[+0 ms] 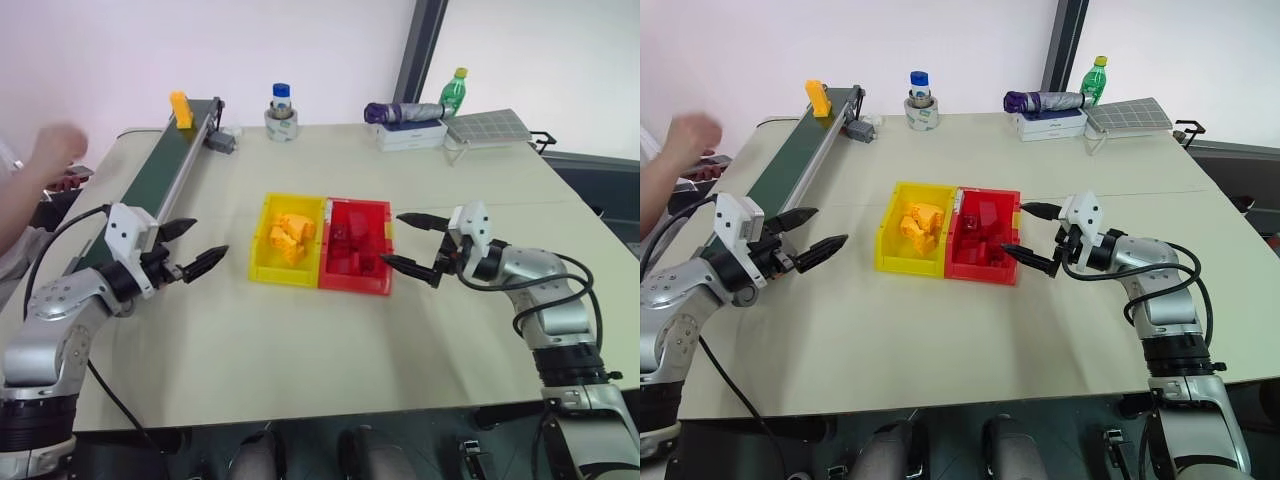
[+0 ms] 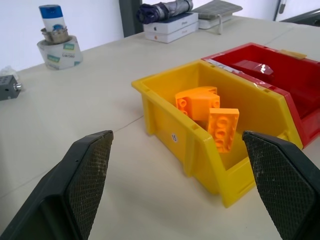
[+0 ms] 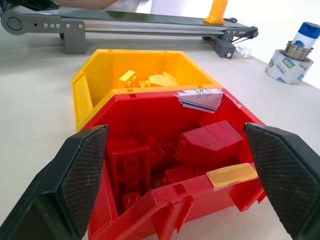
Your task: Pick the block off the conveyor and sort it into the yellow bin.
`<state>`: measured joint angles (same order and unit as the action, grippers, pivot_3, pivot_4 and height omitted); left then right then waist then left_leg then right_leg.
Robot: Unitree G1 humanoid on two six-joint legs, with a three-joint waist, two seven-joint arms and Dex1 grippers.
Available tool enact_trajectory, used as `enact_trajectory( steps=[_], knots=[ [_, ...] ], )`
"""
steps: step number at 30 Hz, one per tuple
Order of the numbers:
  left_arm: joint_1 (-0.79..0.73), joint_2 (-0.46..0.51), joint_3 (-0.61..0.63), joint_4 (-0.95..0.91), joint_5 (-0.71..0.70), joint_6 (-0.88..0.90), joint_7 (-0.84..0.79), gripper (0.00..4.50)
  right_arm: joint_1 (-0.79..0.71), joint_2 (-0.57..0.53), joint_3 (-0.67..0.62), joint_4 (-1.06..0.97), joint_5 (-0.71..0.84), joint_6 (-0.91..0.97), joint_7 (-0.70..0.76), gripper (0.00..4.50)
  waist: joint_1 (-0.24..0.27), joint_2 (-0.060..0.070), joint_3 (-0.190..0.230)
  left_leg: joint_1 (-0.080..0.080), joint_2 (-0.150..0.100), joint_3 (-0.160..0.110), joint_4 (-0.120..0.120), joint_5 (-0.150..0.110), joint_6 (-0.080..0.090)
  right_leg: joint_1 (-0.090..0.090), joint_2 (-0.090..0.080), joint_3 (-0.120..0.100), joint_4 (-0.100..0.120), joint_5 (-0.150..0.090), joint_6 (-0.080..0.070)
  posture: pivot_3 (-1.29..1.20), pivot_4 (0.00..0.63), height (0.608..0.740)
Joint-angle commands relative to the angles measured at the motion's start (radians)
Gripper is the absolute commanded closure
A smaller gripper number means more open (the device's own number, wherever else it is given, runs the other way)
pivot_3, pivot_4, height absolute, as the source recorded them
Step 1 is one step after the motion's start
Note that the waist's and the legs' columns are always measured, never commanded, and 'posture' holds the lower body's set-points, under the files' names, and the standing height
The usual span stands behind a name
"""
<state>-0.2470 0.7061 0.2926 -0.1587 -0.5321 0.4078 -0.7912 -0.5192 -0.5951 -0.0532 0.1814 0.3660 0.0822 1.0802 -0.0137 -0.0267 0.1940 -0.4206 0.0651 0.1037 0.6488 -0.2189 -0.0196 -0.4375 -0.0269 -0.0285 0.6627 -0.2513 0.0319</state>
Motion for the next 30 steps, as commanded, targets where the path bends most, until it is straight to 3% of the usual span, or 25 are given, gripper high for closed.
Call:
enact_trajectory(
  steps=[1, 9, 23, 30],
  knots=[
    [0.007, 0.003, 0.036, -0.026, -0.008, -0.021, 0.006, 0.14, -0.021, 0.0, -0.01, -0.01, 0.004, -0.017, 0.003, 0.0, 0.0, 0.0, 0.0, 0.0, 0.0, 0.0, 0.0, 0.0, 0.0, 0.0, 0.0, 0.0, 0.0, 0.0, 0.0, 0.0, 0.15, 0.74],
    [0.083, -0.024, 0.111, -0.087, -0.023, -0.032, 0.067, 0.14, -0.033, 0.008, -0.008, 0.01, 0.001, -0.027, 0.006, 0.0, 0.0, 0.0, 0.0, 0.0, 0.0, 0.0, 0.0, 0.0, 0.0, 0.0, 0.0, 0.0, 0.0, 0.0, 0.0, 0.0, 0.15, 0.74],
    [0.327, -0.174, 0.337, -0.177, 0.025, -0.163, 0.296, 0.14, -0.058, 0.019, 0.007, 0.061, -0.009, -0.058, 0.032, 0.0, -0.001, 0.0, 0.0, -0.001, 0.0, 0.0, 0.0, 0.0, 0.0, -0.001, 0.0, 0.001, -0.001, 0.0, -0.001, 0.0, 0.15, 0.74],
    [0.327, -0.201, 0.396, -0.127, 0.013, -0.183, 0.378, 0.14, -0.064, 0.021, 0.012, 0.073, -0.014, -0.068, 0.041, 0.0, 0.002, 0.0, 0.0, -0.001, 0.0, 0.0, 0.0, 0.0, 0.0, -0.001, -0.001, 0.001, -0.001, 0.0, -0.001, 0.0, 0.15, 0.74]
  ],
)
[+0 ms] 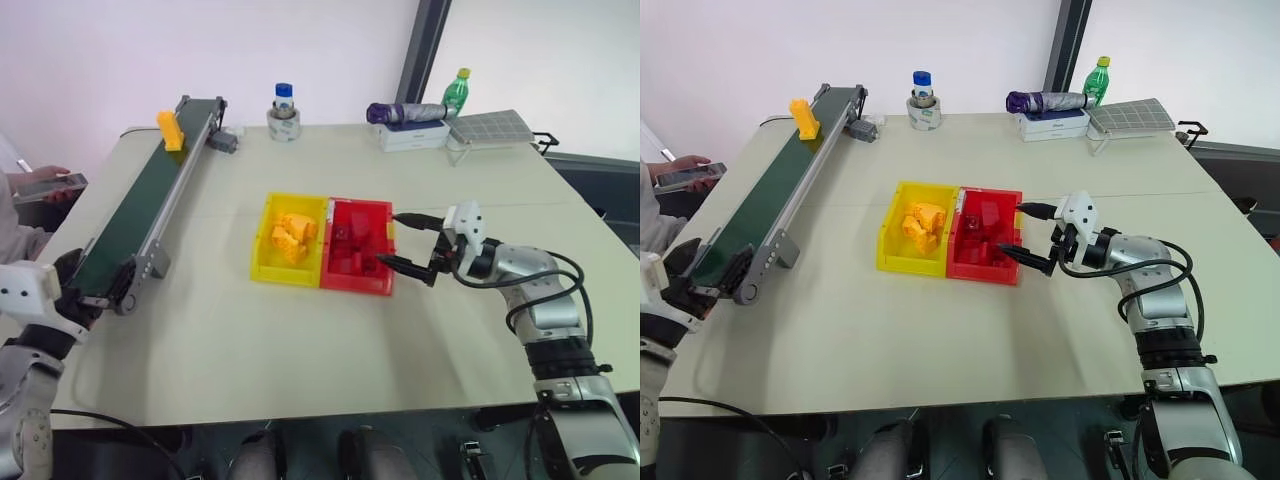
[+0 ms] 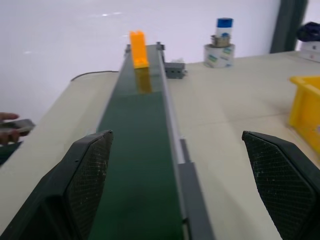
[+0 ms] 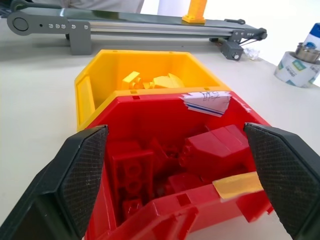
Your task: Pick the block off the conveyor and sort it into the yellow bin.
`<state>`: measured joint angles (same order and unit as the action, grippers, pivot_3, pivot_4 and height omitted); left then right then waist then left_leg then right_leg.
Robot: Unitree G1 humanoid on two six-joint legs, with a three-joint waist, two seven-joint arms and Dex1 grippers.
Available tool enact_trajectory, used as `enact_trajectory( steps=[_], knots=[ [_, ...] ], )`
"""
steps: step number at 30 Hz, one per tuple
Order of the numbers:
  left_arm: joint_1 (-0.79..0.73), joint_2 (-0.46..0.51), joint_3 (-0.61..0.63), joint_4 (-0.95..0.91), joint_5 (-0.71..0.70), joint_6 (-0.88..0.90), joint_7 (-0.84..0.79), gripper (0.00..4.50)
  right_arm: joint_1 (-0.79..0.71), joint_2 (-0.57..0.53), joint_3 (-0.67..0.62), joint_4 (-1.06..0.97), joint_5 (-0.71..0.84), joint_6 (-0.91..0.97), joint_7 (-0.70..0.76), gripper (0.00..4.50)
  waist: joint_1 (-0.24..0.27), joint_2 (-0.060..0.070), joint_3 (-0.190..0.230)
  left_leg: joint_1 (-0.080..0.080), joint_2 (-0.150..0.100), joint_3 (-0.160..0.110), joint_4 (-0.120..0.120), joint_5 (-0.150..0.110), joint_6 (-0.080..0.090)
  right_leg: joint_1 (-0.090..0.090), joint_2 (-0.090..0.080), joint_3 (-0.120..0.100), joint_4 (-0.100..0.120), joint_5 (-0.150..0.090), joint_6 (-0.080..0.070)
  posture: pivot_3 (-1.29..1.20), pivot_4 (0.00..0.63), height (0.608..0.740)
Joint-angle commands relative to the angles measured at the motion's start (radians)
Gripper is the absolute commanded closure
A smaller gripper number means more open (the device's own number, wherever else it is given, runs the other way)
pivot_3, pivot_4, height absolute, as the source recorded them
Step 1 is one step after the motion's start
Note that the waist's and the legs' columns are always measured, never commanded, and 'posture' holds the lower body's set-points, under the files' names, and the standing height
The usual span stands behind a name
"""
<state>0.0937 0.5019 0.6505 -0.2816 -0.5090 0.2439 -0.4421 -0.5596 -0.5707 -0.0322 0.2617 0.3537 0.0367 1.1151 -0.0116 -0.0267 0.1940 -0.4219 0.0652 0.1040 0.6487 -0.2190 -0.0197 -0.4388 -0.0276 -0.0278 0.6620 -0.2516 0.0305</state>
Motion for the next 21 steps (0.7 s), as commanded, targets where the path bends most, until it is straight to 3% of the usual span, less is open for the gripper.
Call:
enact_trajectory(
  steps=[1, 21],
  knots=[
    [-0.016, 0.006, 0.038, -0.003, -0.01, -0.016, 0.036, 0.14, -0.024, -0.004, -0.01, -0.006, -0.002, -0.023, 0.007, 0.0, 0.0, 0.0, 0.0, 0.0, 0.0, 0.0, 0.0, 0.0, 0.0, 0.0, 0.0, 0.0, 0.0, 0.0, 0.0, 0.0, 0.15, 0.74],
    [-0.087, 0.057, -0.001, 0.094, 0.049, -0.025, 0.05, 0.14, -0.006, -0.015, -0.02, -0.033, -0.003, -0.008, 0.009, 0.0, -0.002, 0.0, 0.0, -0.001, 0.0, 0.0, 0.0, 0.0, 0.0, -0.001, 0.0, 0.0, -0.001, 0.0, -0.001, 0.0, 0.15, 0.74]
  ],
)
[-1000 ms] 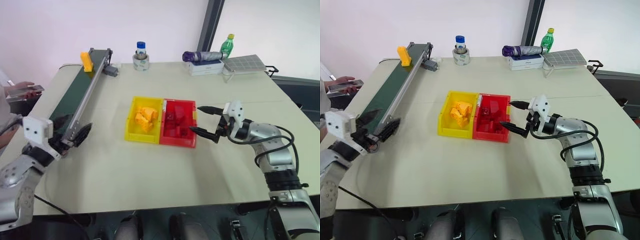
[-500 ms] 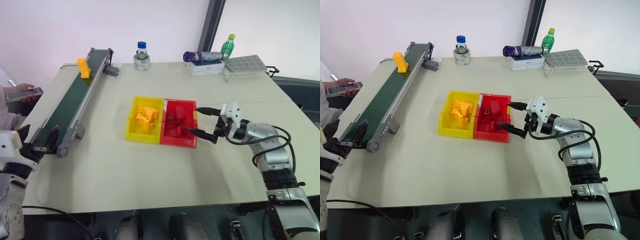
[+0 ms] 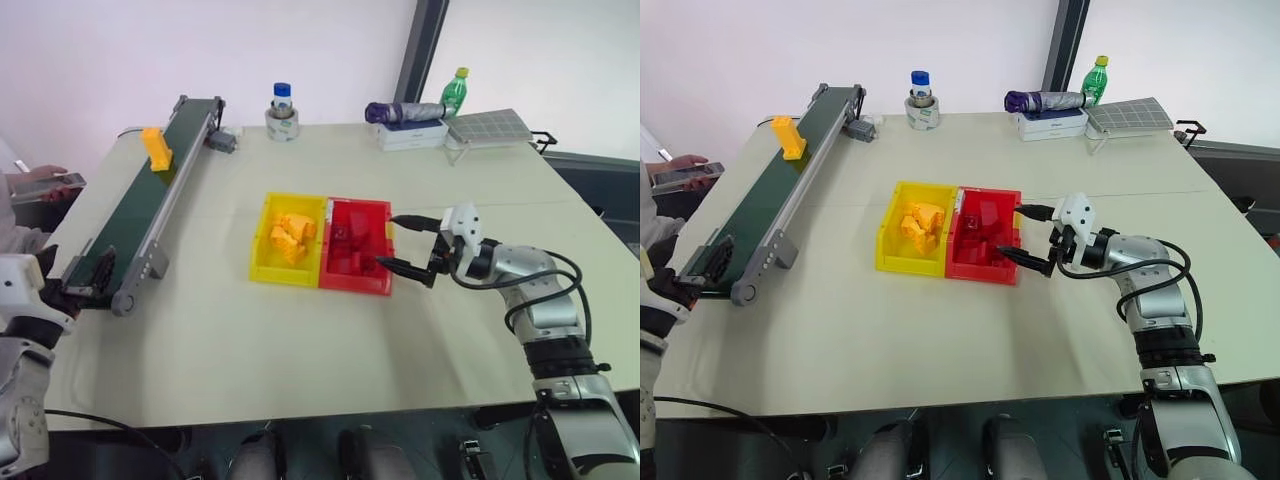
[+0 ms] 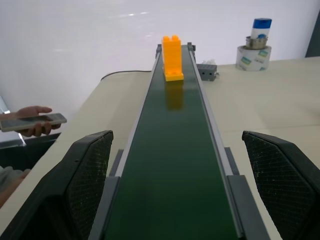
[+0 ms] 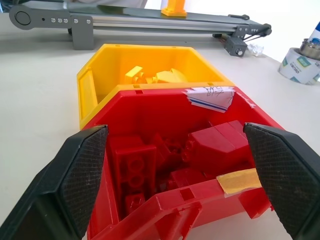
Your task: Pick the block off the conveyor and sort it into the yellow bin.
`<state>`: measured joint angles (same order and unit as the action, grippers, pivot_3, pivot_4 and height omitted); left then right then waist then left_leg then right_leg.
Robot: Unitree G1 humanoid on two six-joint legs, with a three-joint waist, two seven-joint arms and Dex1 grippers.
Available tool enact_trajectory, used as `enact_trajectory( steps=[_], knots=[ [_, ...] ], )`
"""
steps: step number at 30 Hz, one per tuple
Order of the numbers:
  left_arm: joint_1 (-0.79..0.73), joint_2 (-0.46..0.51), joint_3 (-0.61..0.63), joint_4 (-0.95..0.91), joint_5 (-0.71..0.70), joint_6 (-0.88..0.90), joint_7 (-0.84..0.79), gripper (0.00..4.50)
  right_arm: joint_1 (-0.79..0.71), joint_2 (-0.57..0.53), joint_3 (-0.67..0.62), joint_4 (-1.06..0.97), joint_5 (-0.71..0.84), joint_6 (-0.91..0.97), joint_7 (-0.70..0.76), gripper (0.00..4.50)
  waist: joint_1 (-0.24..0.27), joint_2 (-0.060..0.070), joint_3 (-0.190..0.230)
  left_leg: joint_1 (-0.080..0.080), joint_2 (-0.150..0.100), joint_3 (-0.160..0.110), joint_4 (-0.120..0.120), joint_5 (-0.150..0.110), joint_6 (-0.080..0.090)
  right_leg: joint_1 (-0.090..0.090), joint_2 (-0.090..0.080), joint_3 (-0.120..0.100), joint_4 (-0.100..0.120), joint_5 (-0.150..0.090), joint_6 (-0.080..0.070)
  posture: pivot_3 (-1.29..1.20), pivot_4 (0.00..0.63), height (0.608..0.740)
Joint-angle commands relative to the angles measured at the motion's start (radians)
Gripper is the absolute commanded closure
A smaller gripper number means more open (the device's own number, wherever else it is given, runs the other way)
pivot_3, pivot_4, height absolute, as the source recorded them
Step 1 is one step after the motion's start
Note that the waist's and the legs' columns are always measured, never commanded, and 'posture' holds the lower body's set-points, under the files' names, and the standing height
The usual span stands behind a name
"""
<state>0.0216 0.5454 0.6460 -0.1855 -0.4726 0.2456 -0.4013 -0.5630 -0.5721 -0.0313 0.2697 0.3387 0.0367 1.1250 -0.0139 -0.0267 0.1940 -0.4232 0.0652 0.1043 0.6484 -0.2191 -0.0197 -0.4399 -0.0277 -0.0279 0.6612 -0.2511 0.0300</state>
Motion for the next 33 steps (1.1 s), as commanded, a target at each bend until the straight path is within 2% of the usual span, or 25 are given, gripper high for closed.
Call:
enact_trajectory(
  steps=[1, 8, 15, 20, 25, 33],
  knots=[
    [-0.017, 0.013, 0.002, 0.0, 0.014, -0.027, 0.01, 0.14, -0.002, -0.014, -0.021, -0.043, 0.012, -0.007, -0.001, 0.0, 0.0, 0.0, 0.0, 0.0, 0.0, 0.0, 0.0, 0.0, 0.0, 0.0, 0.0, 0.0, 0.0, 0.0, 0.0, 0.0, 0.15, 0.74],
    [-0.048, 0.031, -0.017, 0.024, 0.054, -0.024, 0.031, 0.14, 0.002, -0.01, -0.02, -0.049, 0.012, -0.005, -0.006, 0.0, 0.0, 0.0, 0.0, -0.001, 0.0, 0.0, 0.0, 0.0, 0.0, 0.0, 0.0, 0.0, 0.0, 0.0, 0.0, 0.0, 0.15, 0.74],
    [-0.176, 0.057, -0.058, 0.09, 0.064, 0.035, 0.074, 0.14, 0.01, -0.008, -0.019, -0.068, 0.014, 0.006, -0.015, 0.0, 0.002, 0.0, 0.0, -0.001, 0.0, 0.0, 0.0, 0.0, 0.0, 0.0, 0.0, 0.0, 0.0, 0.0, 0.0, 0.0, 0.15, 0.74],
    [-0.296, 0.109, -0.112, 0.215, 0.114, 0.065, 0.092, 0.14, 0.018, -0.009, -0.021, -0.083, 0.015, 0.015, -0.022, 0.0, 0.001, 0.0, 0.0, -0.001, 0.0, 0.0, 0.0, 0.0, 0.0, 0.0, 0.001, -0.001, 0.0, 0.002, 0.003, 0.0, 0.15, 0.74],
    [-0.471, 0.128, -0.152, 0.393, 0.102, 0.066, 0.057, 0.14, 0.031, -0.009, -0.023, -0.102, 0.015, 0.022, -0.034, 0.0, 0.002, 0.0, 0.0, -0.001, 0.0, 0.0, 0.0, 0.0, 0.0, -0.001, 0.001, -0.001, 0.0, 0.002, 0.004, 0.0, 0.15, 0.74],
    [-0.657, 0.162, -0.26, 0.675, 0.186, -0.016, -0.016, 0.14, 0.049, -0.007, -0.025, -0.135, 0.019, 0.04, -0.051, 0.0, 0.0, 0.0, 0.0, -0.001, 0.0, 0.001, 0.0, 0.0, 0.0, -0.001, 0.002, -0.002, 0.0, 0.003, 0.005, 0.0, 0.15, 0.74]
  ],
)
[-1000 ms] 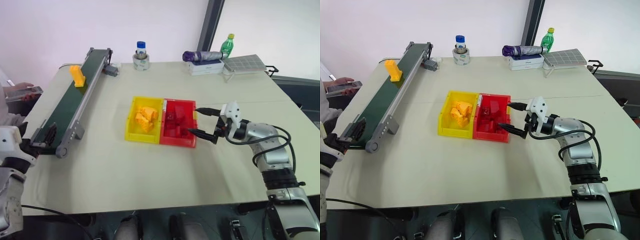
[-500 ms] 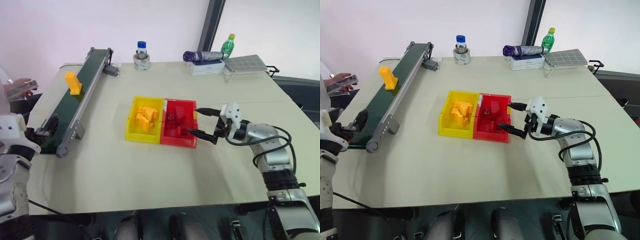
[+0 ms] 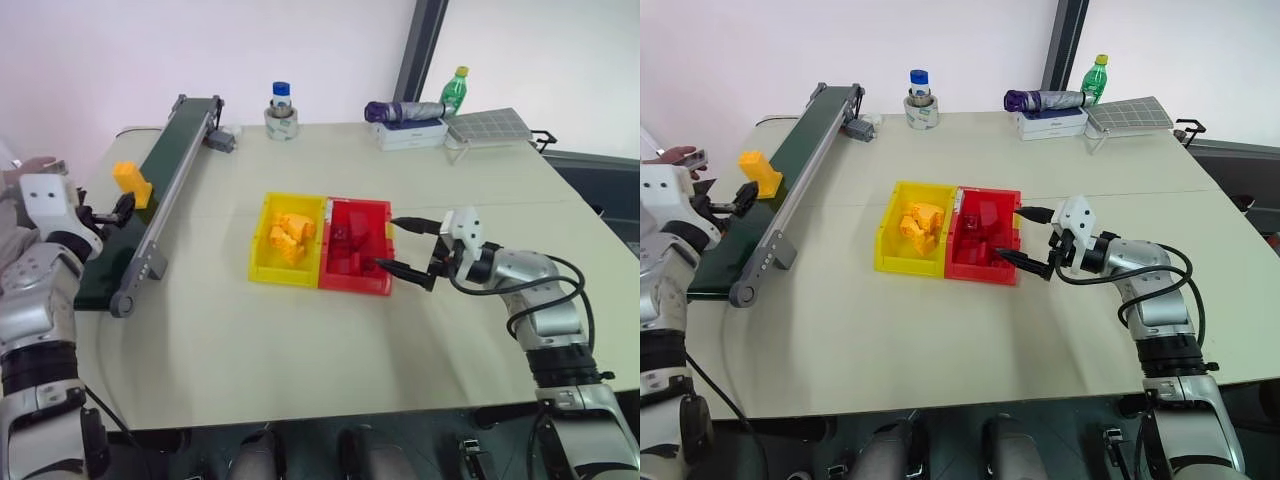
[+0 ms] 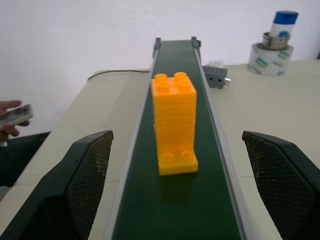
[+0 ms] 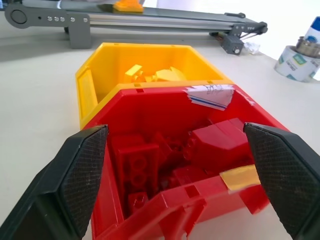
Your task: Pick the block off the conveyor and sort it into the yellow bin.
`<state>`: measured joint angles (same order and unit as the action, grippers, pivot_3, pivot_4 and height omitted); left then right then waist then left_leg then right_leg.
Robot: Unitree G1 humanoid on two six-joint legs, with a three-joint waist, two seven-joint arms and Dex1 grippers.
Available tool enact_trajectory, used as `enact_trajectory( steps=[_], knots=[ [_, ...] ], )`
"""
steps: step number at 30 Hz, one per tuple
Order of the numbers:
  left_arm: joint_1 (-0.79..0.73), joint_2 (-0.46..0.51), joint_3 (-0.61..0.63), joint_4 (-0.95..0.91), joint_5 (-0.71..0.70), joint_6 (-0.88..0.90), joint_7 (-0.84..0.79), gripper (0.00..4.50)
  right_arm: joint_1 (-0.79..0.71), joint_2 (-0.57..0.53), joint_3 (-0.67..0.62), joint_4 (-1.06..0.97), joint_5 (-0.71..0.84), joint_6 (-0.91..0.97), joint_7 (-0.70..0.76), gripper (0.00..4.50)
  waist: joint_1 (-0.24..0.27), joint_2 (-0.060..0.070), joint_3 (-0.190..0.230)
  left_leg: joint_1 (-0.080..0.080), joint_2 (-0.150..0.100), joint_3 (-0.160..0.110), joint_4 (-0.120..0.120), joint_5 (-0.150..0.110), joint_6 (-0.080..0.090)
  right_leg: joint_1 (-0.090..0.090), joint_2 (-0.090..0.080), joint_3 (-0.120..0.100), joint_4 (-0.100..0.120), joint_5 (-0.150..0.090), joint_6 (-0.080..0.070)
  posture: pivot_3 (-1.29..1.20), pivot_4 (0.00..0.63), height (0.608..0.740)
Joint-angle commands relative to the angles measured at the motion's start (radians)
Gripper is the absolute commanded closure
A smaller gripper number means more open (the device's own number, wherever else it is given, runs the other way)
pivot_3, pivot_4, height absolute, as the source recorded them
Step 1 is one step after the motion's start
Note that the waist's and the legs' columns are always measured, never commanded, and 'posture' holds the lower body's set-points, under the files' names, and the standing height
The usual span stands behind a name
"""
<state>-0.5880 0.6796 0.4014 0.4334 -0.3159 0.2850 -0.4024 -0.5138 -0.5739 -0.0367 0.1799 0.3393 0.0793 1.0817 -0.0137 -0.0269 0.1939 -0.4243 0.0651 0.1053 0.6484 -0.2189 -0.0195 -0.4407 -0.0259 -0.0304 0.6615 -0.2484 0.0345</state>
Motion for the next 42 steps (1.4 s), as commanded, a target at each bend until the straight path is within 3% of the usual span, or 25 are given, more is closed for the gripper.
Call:
enact_trajectory(
  steps=[1, 6, 7, 9, 12, 14, 19, 23, 29, 34, 41, 42],
  knots=[
    [-0.067, 0.027, -0.021, 0.085, 0.033, -0.066, -0.02, 0.14, 0.002, -0.006, -0.021, -0.048, 0.019, -0.001, -0.01, 0.0, -0.001, 0.0, 0.0, 0.0, 0.0, 0.0, 0.0, 0.0, 0.0, 0.0, 0.0, 0.0, 0.0, 0.0, 0.0, 0.0, 0.15, 0.74],
    [-0.115, 0.014, -0.055, 0.168, 0.049, -0.105, -0.057, 0.14, 0.012, -0.005, -0.022, -0.062, 0.019, 0.004, -0.019, 0.0, 0.0, 0.0, 0.0, 0.0, 0.0, 0.0, 0.0, 0.0, 0.0, 0.0, 0.0, 0.0, 0.0, 0.0, 0.0, 0.0, 0.15, 0.74],
    [-0.117, 0.011, -0.058, 0.175, 0.054, -0.113, -0.058, 0.37, 0.014, -0.005, -0.022, -0.064, 0.02, 0.005, -0.022, 0.0, 0.001, 0.0, 0.0, 0.0, 0.0, 0.0, 0.0, 0.0, 0.0, 0.0, 0.0, 0.0, 0.0, 0.0, 0.0, 0.0, 0.15, 0.74],
    [-0.117, 0.008, -0.055, 0.182, 0.058, -0.13, -0.052, 0.92, 0.019, -0.006, -0.024, -0.069, 0.02, 0.006, -0.025, 0.0, 0.0, 0.0, 0.0, 0.0, 0.0, 0.0, 0.0, 0.0, 0.0, 0.0, 0.0, 0.0, 0.0, 0.0, 0.0, 0.0, 0.15, 0.74],
    [-0.104, 0.009, -0.045, 0.178, 0.056, -0.14, -0.034, 2.48, 0.027, -0.01, -0.028, -0.076, 0.022, 0.01, -0.027, 0.0, 0.0, 0.0, 0.0, 0.0, 0.0, 0.0, 0.0, 0.0, 0.0, 0.0, 0.0, 0.0, 0.0, 0.0, 0.0, 0.0, 0.15, 0.74],
    [-0.092, 0.009, -0.039, 0.162, 0.048, -0.136, -0.033, 3.23, 0.027, -0.012, -0.03, -0.075, 0.021, 0.009, -0.027, 0.0, 0.0, 0.0, 0.0, 0.0, 0.0, 0.0, 0.0, 0.0, 0.0, 0.0, 0.0, 0.0, 0.001, 0.0, 0.0, 0.0, 0.15, 0.74],
    [-0.058, -0.012, -0.025, 0.061, 0.006, -0.097, -0.031, 3.17, 0.022, -0.009, -0.028, -0.067, 0.018, 0.005, -0.028, 0.0, 0.0, 0.0, 0.0, 0.0, 0.0, 0.0, 0.001, 0.0, 0.0, 0.0, 0.0, 0.0, 0.001, 0.0, 0.0, 0.0, 0.15, 0.74],
    [-0.041, -0.078, -0.045, -0.166, -0.106, 0.02, -0.081, 3.17, 0.019, -0.007, -0.027, -0.062, 0.017, 0.001, -0.026, 0.0, 0.007, 0.0, 0.0, -0.001, 0.0, 0.0, 0.002, 0.0, 0.0, 0.001, 0.0, 0.0, 0.001, 0.0, 0.0, 0.0, 0.15, 0.74],
    [-0.025, -0.2, -0.23, -0.412, -0.171, 0.185, -0.163, 3.17, 0.008, -0.009, -0.027, -0.05, 0.014, -0.004, -0.025, 0.0, 0.003, 0.0, 0.0, -0.001, -0.001, -0.001, 0.003, 0.0, 0.0, 0.002, 0.0, 0.0, 0.001, 0.001, 0.001, 0.0, 0.15, 0.74],
    [-0.05, -0.33, -0.373, -0.367, -0.056, 0.114, -0.126, 3.17, 0.004, -0.005, -0.024, -0.051, 0.005, -0.013, -0.035, 0.0, -0.001, 0.0, 0.0, 0.001, -0.002, -0.001, 0.003, 0.0, 0.0, 0.003, 0.001, 0.001, 0.001, 0.001, 0.001, 0.0, 0.15, 0.74],
    [-0.106, -0.403, -0.396, -0.195, 0.04, -0.04, -0.086, 3.17, 0.026, -0.011, -0.031, -0.076, 0.008, -0.012, -0.05, 0.0, 0.001, 0.0, 0.0, 0.002, -0.001, -0.002, 0.003, 0.001, 0.0, 0.003, 0.007, 0.003, 0.002, 0.001, 0.001, 0.0, 0.15, 0.74],
    [-0.115, -0.414, -0.385, -0.183, 0.029, -0.041, -0.085, 2.67, 0.029, -0.011, -0.031, -0.079, 0.008, -0.011, -0.052, 0.0, 0.002, 0.0, 0.0, 0.001, -0.001, -0.002, 0.003, 0.001, 0.0, 0.003, 0.007, 0.003, 0.002, 0.001, 0.001, 0.0, 0.15, 0.74]
  ],
)
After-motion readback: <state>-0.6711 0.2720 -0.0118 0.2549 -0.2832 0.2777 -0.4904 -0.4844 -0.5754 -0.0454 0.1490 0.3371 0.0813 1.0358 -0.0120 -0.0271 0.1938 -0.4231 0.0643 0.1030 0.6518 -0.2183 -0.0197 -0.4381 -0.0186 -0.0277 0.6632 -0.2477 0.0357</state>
